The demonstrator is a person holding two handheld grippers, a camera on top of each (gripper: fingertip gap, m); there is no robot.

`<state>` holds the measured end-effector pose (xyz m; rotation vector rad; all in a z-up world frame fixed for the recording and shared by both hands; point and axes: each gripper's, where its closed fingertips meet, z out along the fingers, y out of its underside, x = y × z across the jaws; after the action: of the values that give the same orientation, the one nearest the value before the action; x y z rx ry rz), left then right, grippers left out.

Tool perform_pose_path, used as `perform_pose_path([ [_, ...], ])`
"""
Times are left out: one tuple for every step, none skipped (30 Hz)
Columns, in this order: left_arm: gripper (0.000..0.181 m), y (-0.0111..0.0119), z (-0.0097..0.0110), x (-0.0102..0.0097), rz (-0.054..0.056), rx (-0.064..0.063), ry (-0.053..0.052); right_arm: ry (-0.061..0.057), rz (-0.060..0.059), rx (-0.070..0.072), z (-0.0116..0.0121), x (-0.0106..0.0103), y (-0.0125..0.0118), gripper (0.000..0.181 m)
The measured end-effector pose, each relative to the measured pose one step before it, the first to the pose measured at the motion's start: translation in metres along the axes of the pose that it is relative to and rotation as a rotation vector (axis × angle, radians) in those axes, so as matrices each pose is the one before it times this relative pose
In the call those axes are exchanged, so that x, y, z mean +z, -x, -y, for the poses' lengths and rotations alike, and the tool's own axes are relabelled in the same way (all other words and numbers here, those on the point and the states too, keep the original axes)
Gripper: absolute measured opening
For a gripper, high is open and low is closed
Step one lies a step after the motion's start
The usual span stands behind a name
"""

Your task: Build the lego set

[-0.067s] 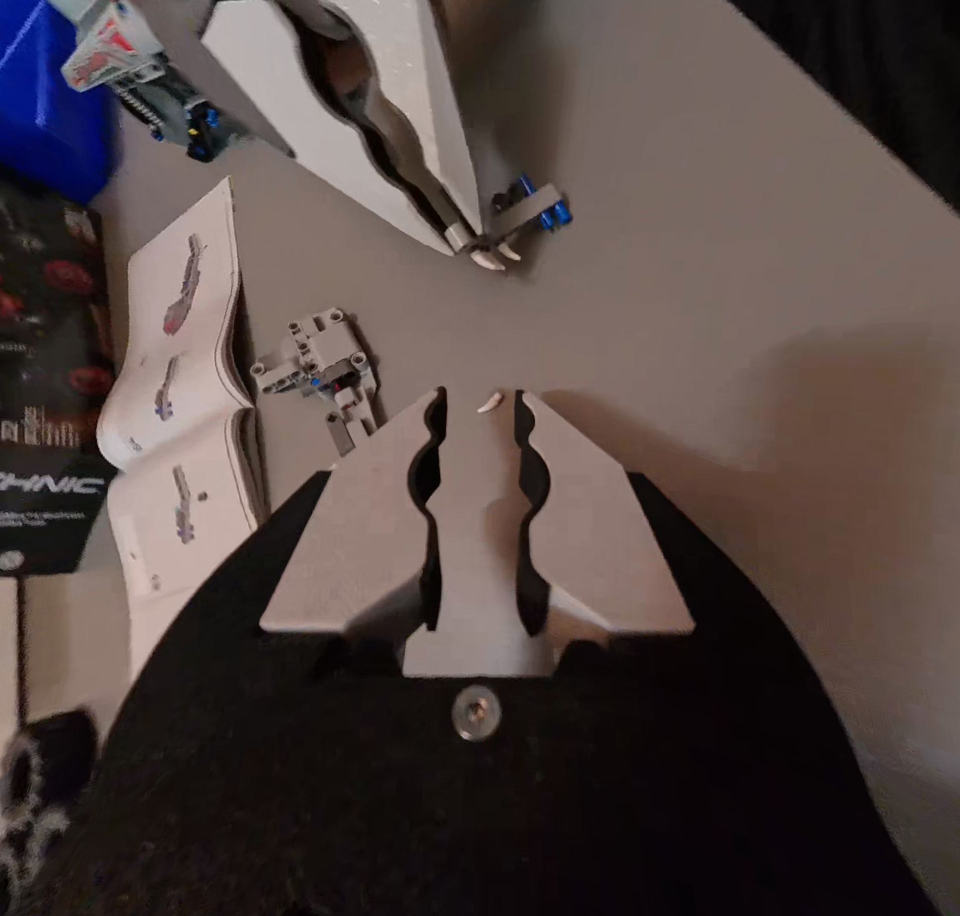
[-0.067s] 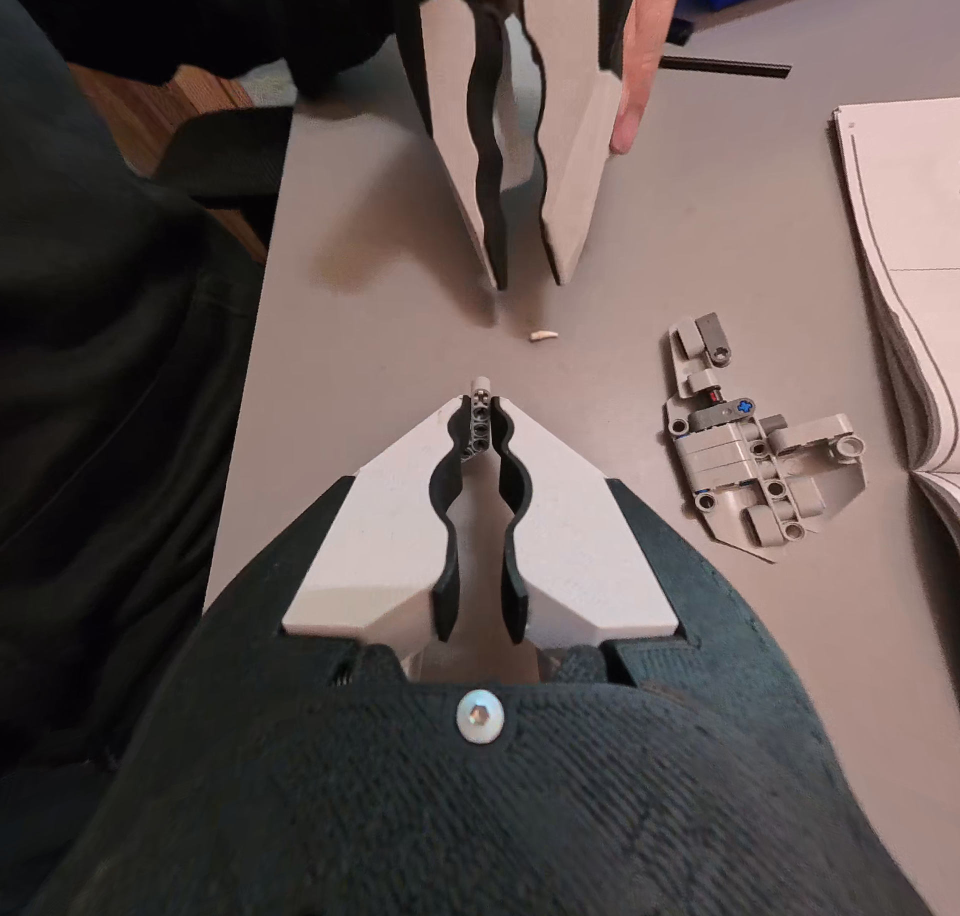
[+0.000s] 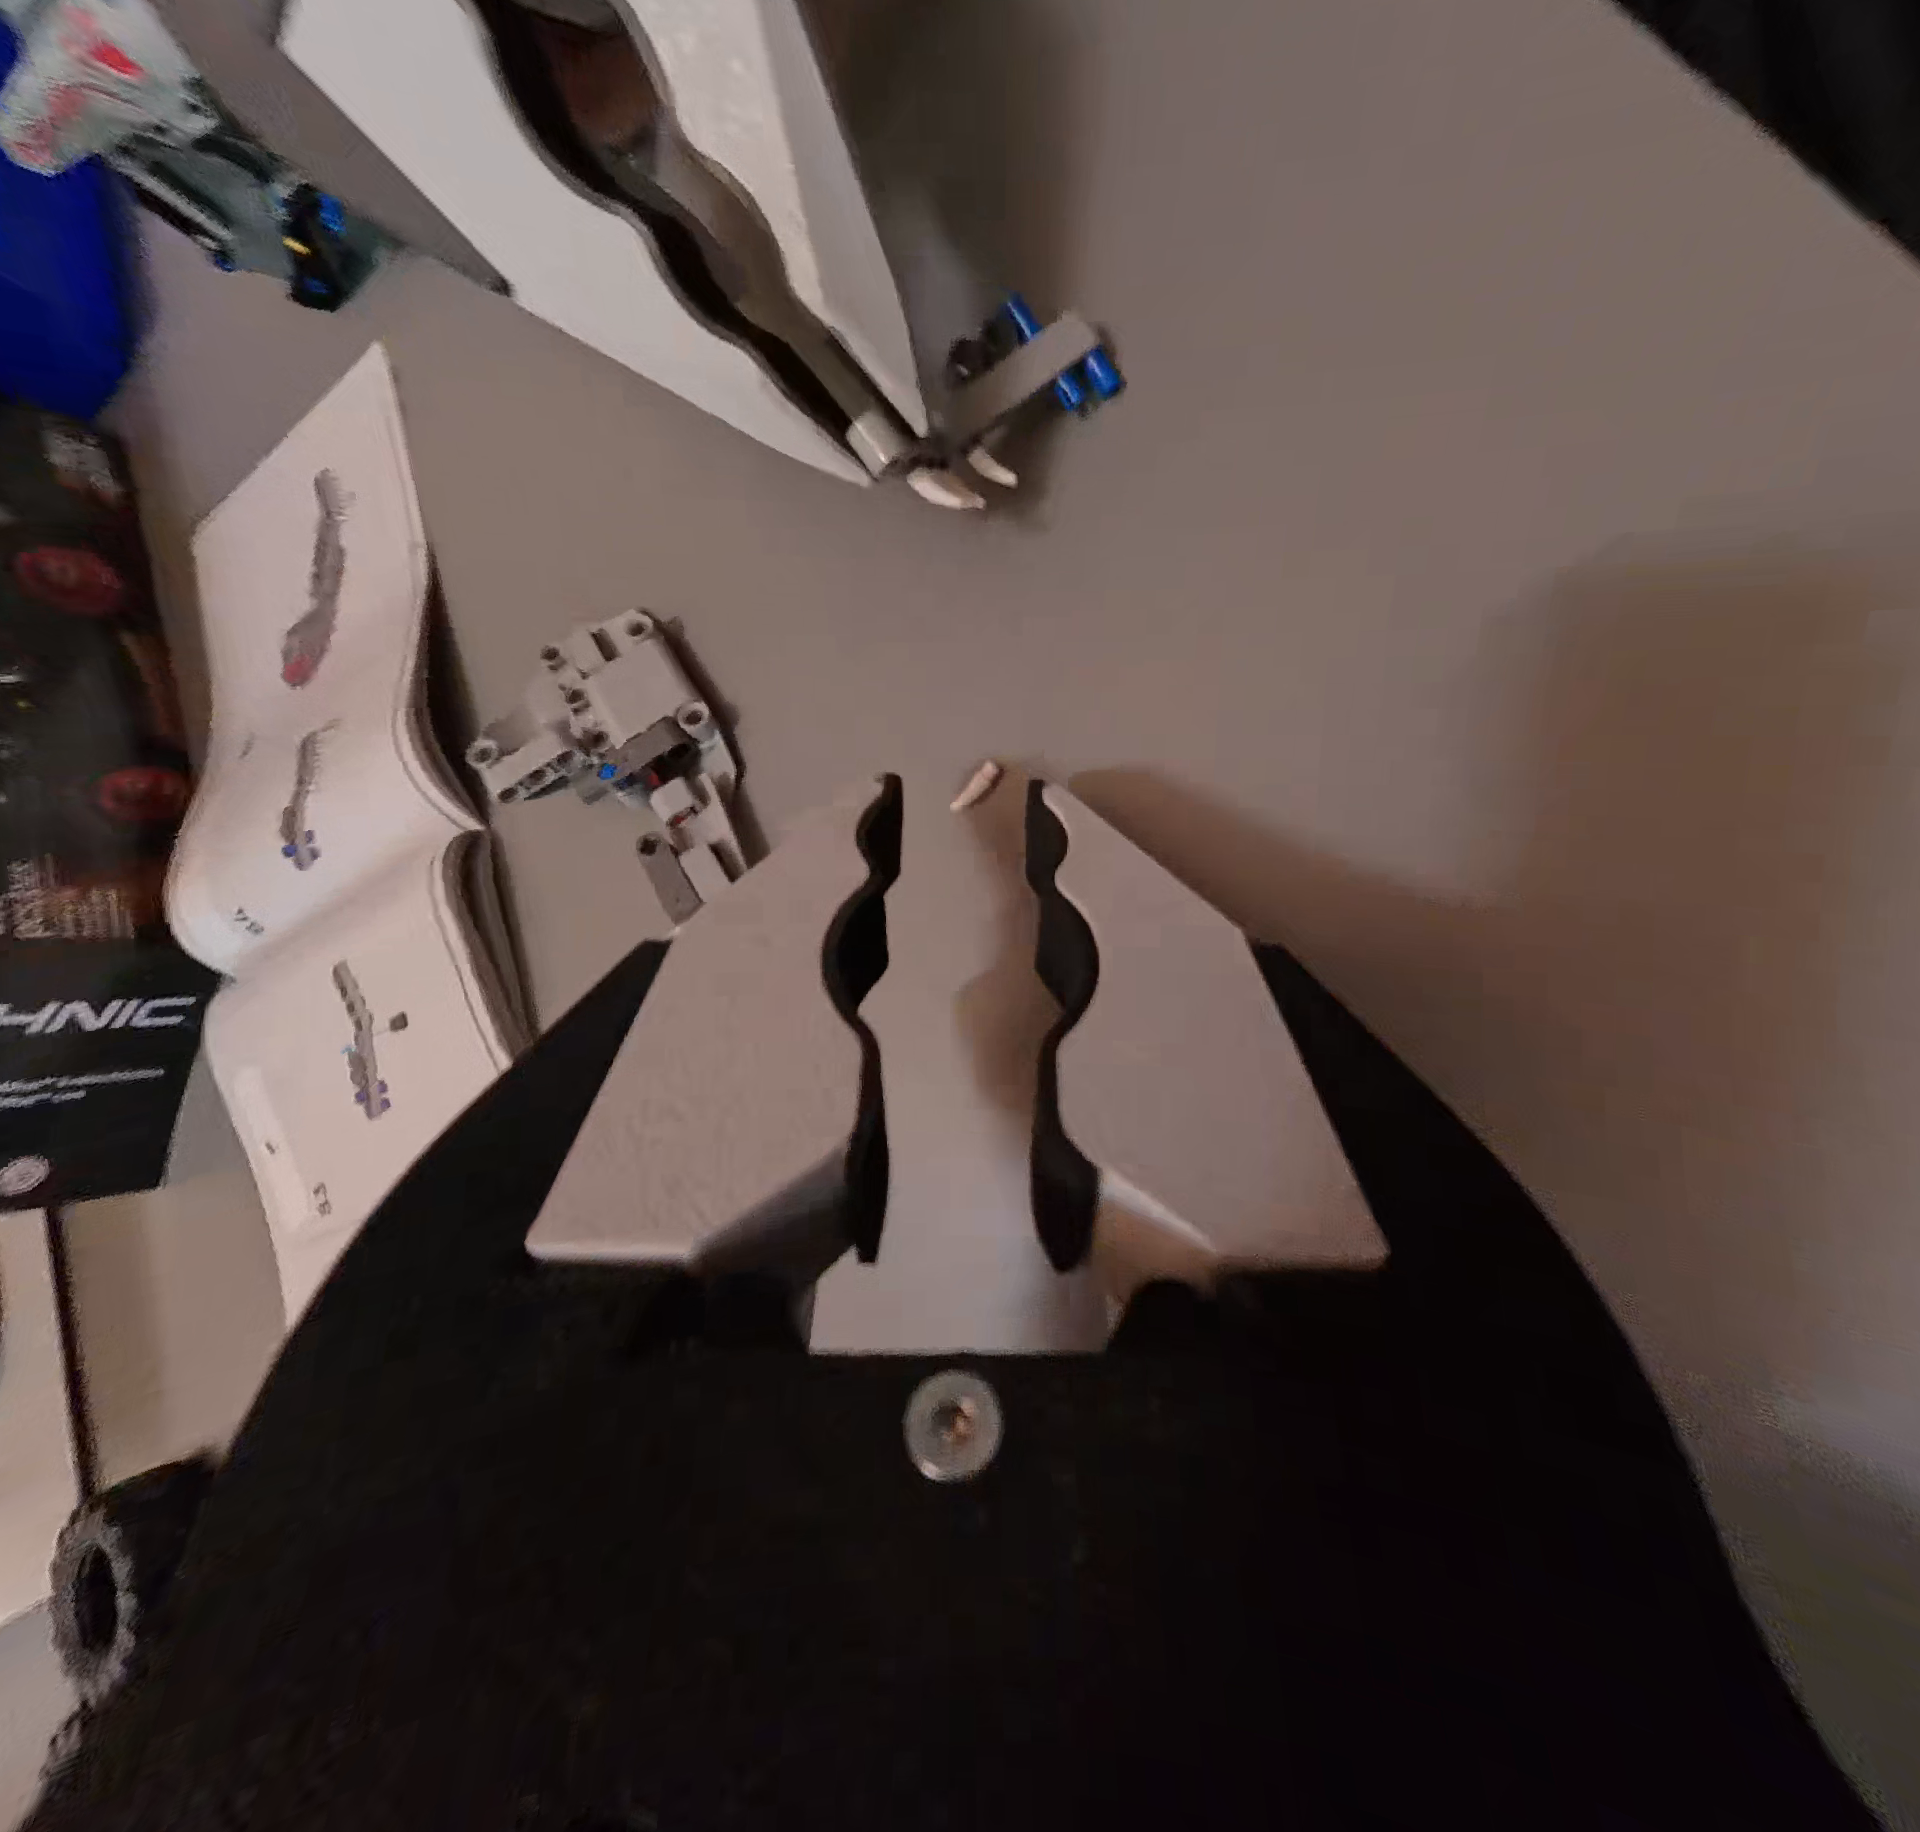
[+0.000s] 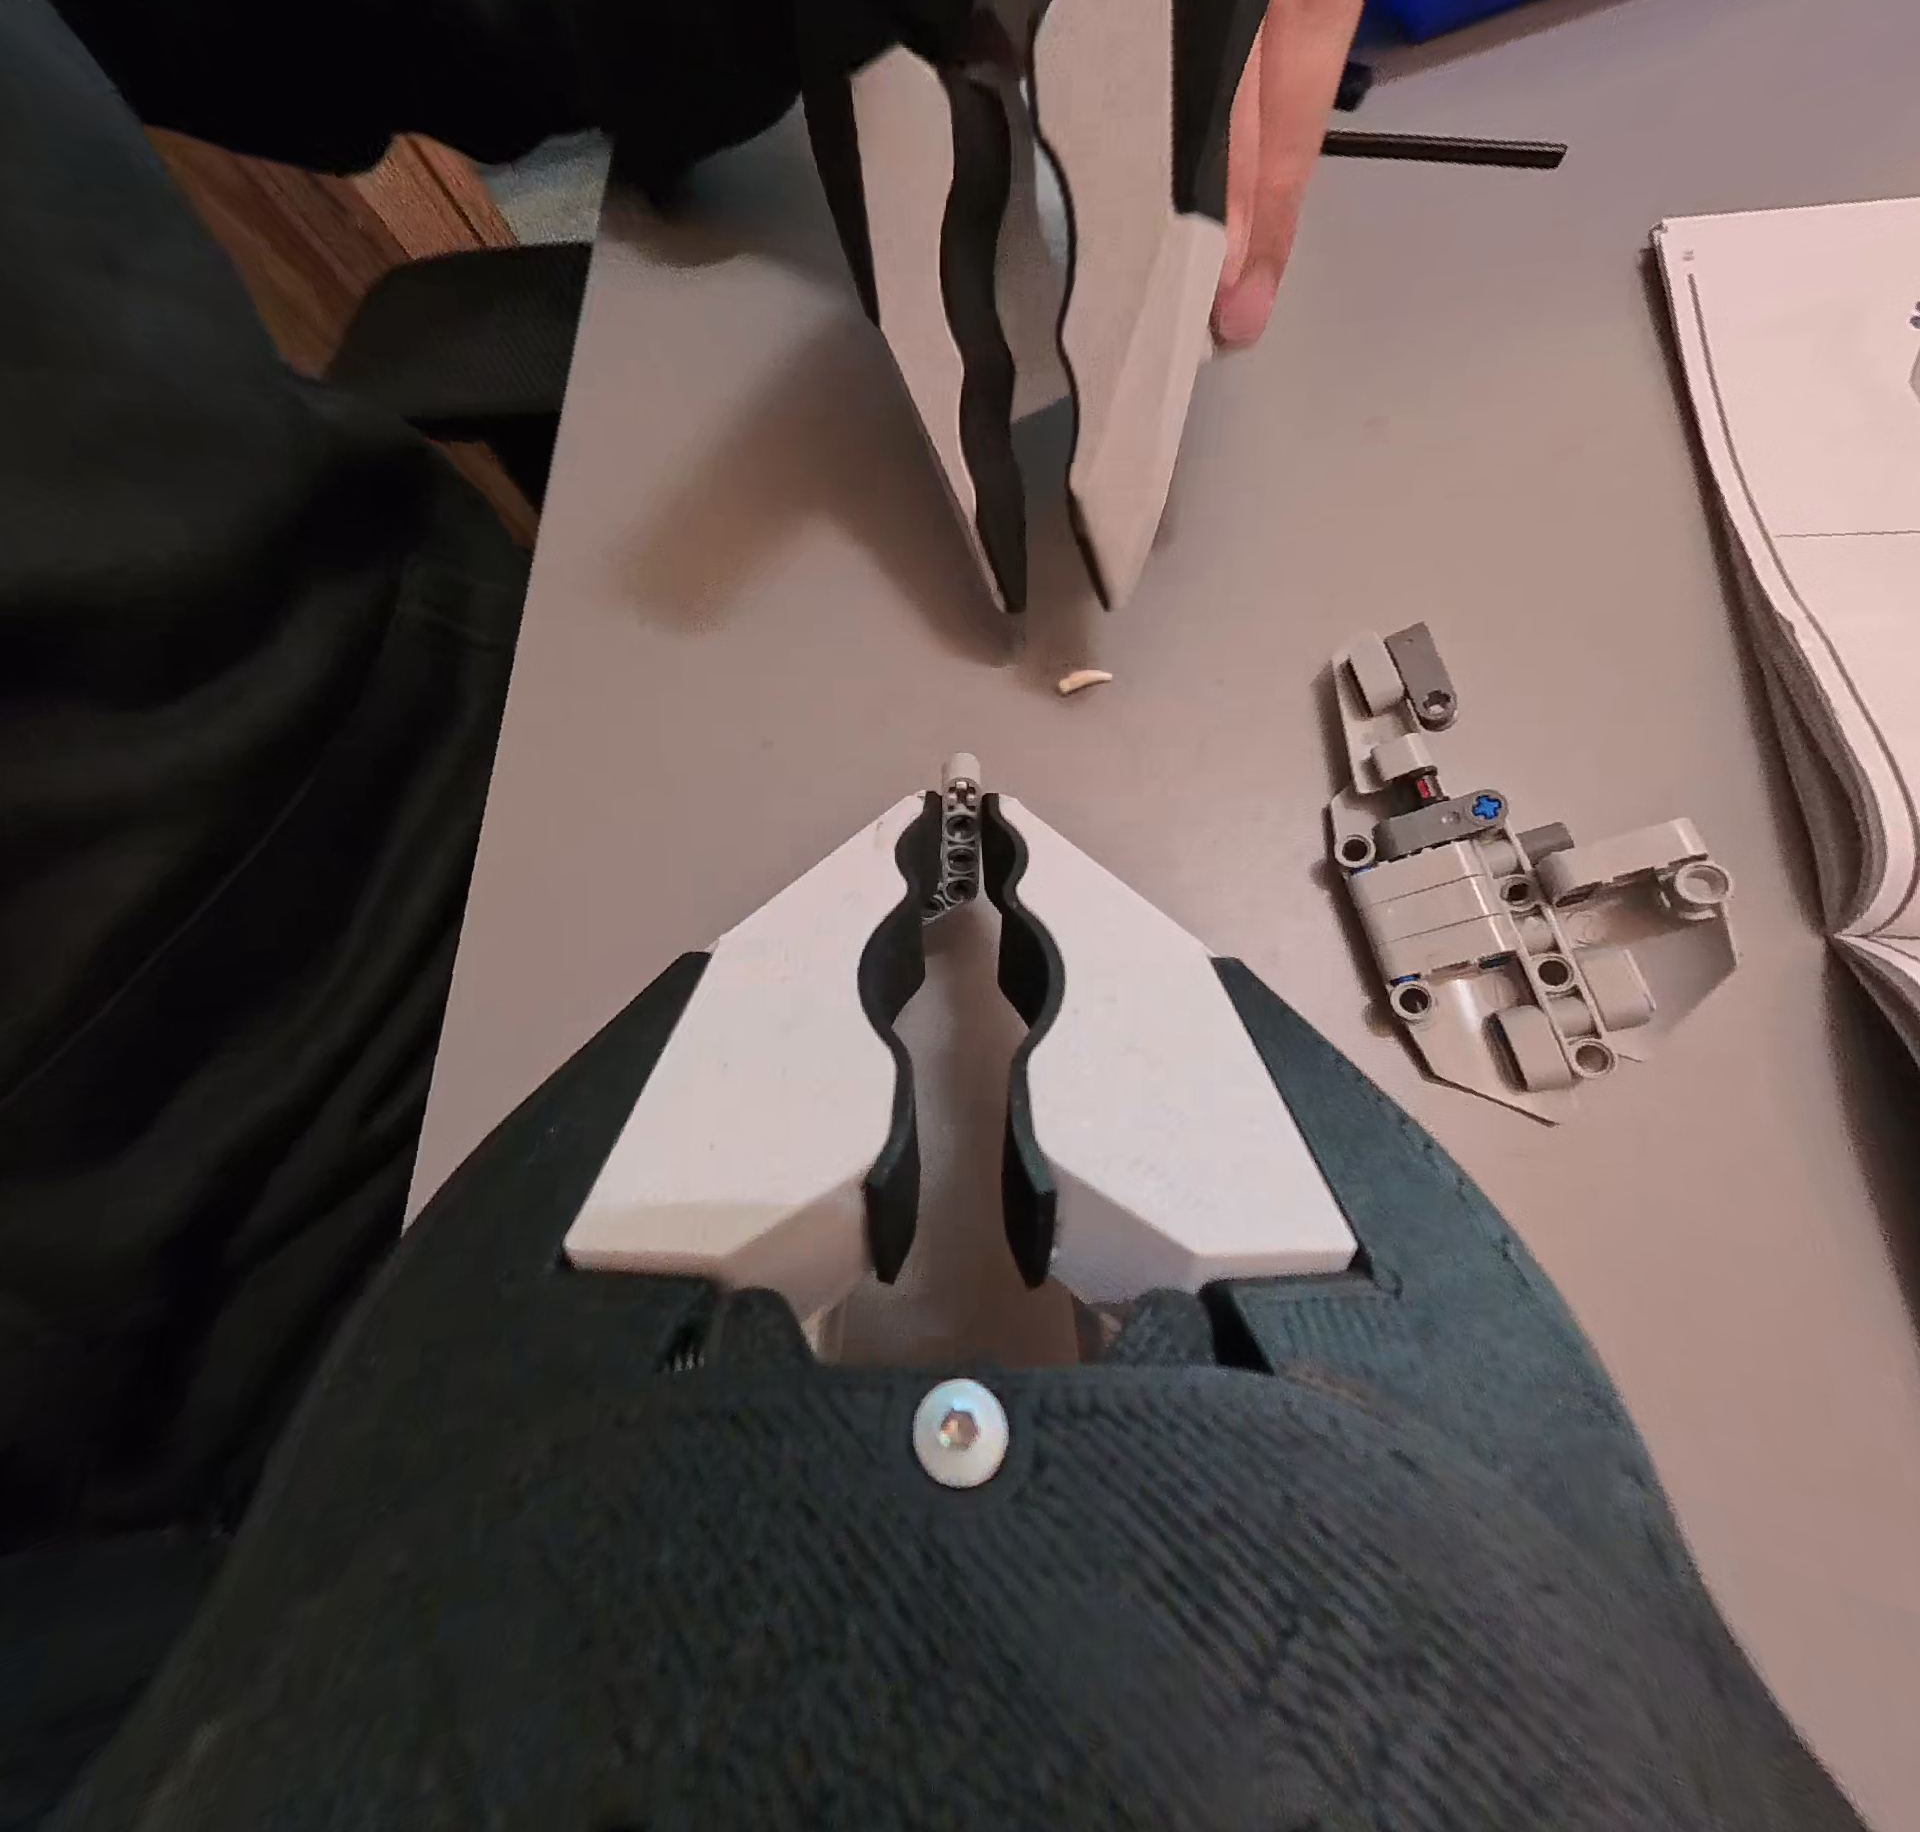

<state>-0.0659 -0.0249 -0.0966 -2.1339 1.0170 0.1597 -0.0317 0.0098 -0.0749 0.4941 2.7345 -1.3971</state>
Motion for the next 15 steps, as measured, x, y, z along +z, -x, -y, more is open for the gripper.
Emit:
perform_pose_path([
  [0.020,-0.00080,-0.00436,0.00305,-0.0313,0.0058,0.0221,-0.0095,0.0023,0.0051,-0.00022,-0.00033,-0.00034,0.005],
  [0.019,-0.00073,-0.00273,0.00258,-0.0304,-0.0016,0.0066,-0.0093,0.0044,0.0015,-0.00009,-0.00036,0.00016,0.005],
  [0.019,-0.00071,0.00070,0.00214,-0.0289,-0.0074,-0.0158,-0.0079,0.0054,0.0001,-0.00020,-0.00033,0.00035,0.005],
  [0.019,-0.00194,0.00233,0.00187,-0.0350,-0.0108,-0.0236,-0.0033,0.0049,0.0031,-0.00056,-0.00016,0.00033,0.005],
  [0.018,-0.00167,0.00092,0.00193,-0.0308,-0.0101,-0.0110,-0.0033,0.0046,0.0018,-0.00035,-0.00020,0.00026,0.005],
  [0.014,-0.00009,-0.00030,0.00163,-0.0159,-0.0055,-0.0021,-0.0045,0.0043,-0.0037,0.00012,-0.00016,0.00055,0.005],
  [0.010,-0.00036,0.00006,0.00083,-0.0156,-0.0053,-0.0049,-0.0022,0.0016,-0.0022,-0.00008,-0.00022,0.00012,0.005],
  [0.009,0.00028,-0.00051,0.00016,-0.0112,-0.0118,-0.0031,-0.0001,-0.0016,0.0010,-0.00029,-0.00019,-0.00048,0.005],
  [0.009,0.00091,-0.00105,-0.00035,-0.0043,-0.0105,-0.0008,-0.0015,0.0011,-0.0014,0.00014,-0.00020,0.00000,0.005],
  [0.008,0.00017,-0.00081,-0.00039,-0.0054,-0.0063,-0.0053,-0.0013,0.0021,-0.0026,0.00010,-0.00015,0.00026,0.005],
  [0.007,0.00000,-0.00044,-0.00020,-0.0056,-0.0103,-0.0080,0.0008,0.0016,-0.0023,-0.00014,-0.00007,0.00017,0.005],
  [0.007,-0.00057,-0.00014,0.00006,-0.0081,-0.0134,-0.0096,0.0008,0.0024,-0.0027,-0.00012,0.00000,0.00035,0.005],
  [0.005,-0.00108,-0.00010,0.00012,-0.0114,-0.0150,-0.0106,-0.0005,0.0016,-0.0022,0.00007,0.00004,0.00007,0.005],
  [0.005,-0.00001,-0.00011,-0.00009,-0.0035,-0.0110,-0.0100,-0.0006,0.0021,-0.0008,-0.00007,0.00009,-0.00002,0.005],
  [0.003,0.00022,0.00001,0.00018,0.0010,-0.0056,-0.0084,-0.0005,0.0025,0.0006,-0.00006,0.00017,-0.00027,0.005],
])
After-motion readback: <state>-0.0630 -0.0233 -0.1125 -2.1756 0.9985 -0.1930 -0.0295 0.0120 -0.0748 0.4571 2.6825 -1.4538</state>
